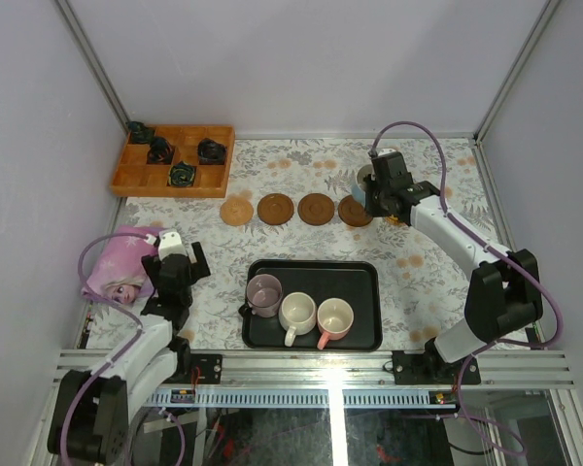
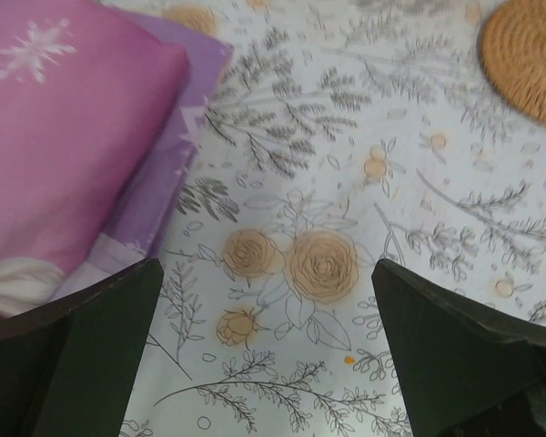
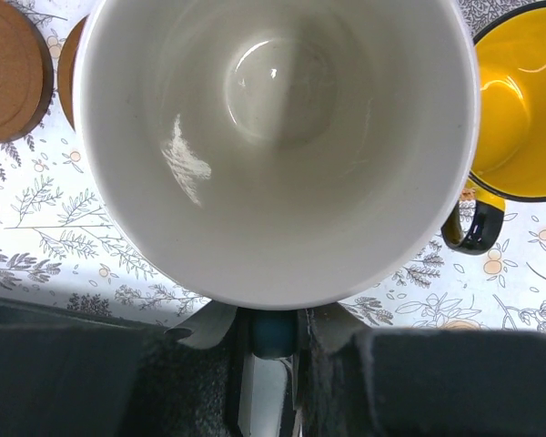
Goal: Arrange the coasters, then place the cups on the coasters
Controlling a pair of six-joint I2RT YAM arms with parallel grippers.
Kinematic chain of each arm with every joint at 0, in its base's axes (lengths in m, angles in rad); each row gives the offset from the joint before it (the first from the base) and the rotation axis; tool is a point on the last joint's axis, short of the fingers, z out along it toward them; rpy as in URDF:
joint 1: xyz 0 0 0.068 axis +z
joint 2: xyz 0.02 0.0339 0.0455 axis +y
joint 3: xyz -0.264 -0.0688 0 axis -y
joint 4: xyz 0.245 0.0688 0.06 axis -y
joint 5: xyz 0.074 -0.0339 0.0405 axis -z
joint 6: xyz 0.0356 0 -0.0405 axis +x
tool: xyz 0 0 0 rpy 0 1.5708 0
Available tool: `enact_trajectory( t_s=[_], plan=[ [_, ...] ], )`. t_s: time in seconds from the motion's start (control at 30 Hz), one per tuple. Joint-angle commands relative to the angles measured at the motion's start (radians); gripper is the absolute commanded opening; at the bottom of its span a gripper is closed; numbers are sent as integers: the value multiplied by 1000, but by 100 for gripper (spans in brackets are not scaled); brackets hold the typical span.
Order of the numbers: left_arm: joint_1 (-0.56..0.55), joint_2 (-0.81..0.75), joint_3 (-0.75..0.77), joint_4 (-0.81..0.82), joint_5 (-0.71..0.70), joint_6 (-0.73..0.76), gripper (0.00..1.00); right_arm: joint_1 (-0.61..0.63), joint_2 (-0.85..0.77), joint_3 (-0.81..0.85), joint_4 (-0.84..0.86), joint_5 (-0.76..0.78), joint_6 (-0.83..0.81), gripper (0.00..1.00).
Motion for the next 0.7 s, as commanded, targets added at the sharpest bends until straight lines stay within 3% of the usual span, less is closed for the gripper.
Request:
enact_trajectory(
  t_s=[0.0,0.13,0.27,0.47,0.67],
  plan=[
    [-10,103,40,114,44,26,100,-21,-44,25,89,1,6,0],
    [-10,152,63,115,245,110,100,-32,-48,4,103,-10,20,0],
    [-9,80,33,114,327,142,100,-33,-54,1,101,-22,30,0],
    [-9,-62,-12,87,280,121,100,-40,-68,-9,107,-31,26,0],
    [-8,-92,-16,64,395,161,100,-44,-86,-35,116,-37,35,0]
  ],
)
